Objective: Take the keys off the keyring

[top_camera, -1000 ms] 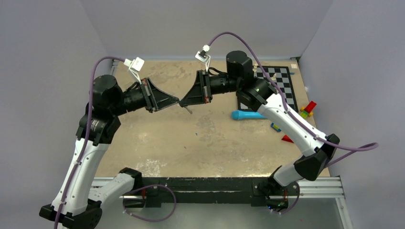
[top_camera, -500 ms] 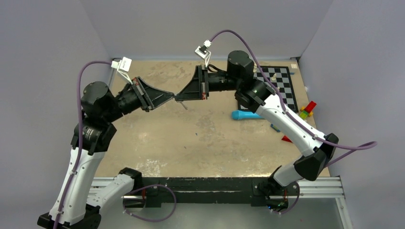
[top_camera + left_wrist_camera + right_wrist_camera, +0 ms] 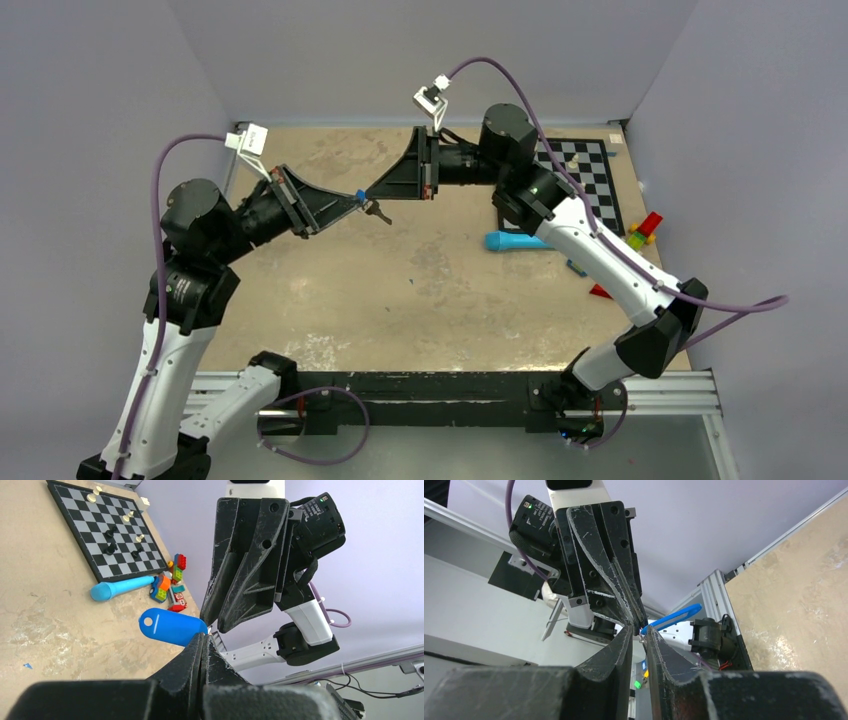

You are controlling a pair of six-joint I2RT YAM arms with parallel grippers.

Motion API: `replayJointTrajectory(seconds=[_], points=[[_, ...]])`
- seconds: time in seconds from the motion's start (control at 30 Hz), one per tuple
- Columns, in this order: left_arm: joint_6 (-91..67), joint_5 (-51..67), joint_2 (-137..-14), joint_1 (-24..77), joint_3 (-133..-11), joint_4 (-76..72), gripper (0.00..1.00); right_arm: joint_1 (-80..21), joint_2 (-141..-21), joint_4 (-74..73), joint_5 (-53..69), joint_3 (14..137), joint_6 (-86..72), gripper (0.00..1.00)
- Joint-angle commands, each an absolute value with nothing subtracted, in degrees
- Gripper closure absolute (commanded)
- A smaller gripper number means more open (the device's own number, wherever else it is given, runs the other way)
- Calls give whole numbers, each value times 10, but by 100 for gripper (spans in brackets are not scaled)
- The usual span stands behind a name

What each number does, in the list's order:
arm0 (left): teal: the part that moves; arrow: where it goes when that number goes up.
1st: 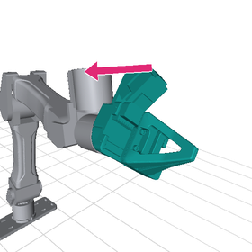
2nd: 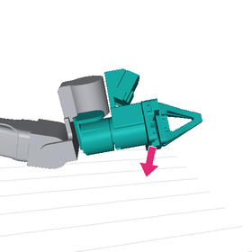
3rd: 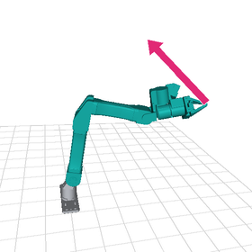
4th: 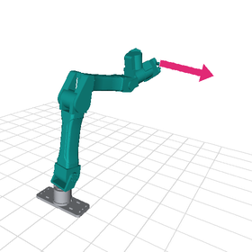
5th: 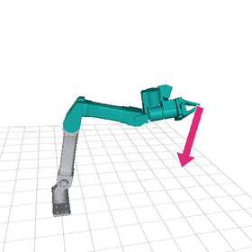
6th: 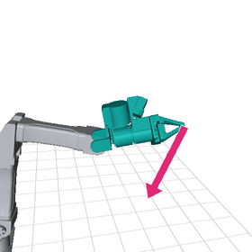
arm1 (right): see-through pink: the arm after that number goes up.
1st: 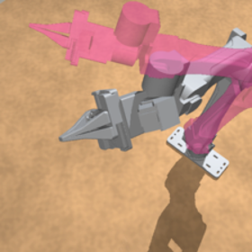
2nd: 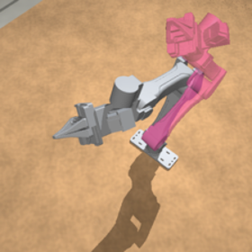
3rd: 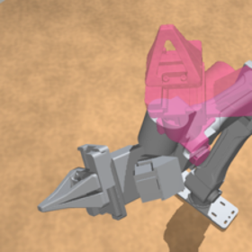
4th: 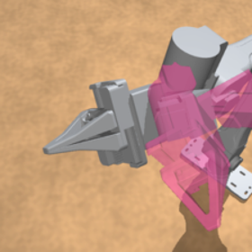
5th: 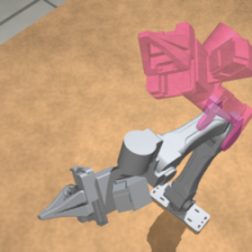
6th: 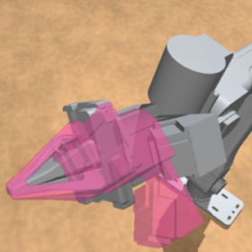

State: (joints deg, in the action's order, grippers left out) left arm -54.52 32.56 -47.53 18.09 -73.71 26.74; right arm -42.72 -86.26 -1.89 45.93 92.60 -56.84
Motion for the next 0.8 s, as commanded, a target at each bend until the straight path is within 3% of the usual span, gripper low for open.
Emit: replayJointTrajectory(seconds=[0.0, 0.27, 0.57, 0.77], points=[[-553, 323, -470, 183, -735, 265, 100, -426, -853, 32, 454, 919, -583, 78], [-551, 318, -468, 184, -740, 267, 100, -426, -846, 34, 467, 909, -582, 77], [-553, 314, -468, 184, -752, 272, 100, -412, -823, -22, 474, 901, -538, 60], [-559, 317, -469, 184, -757, 271, 100, -401, -814, -17, 474, 885, -537, 58]])
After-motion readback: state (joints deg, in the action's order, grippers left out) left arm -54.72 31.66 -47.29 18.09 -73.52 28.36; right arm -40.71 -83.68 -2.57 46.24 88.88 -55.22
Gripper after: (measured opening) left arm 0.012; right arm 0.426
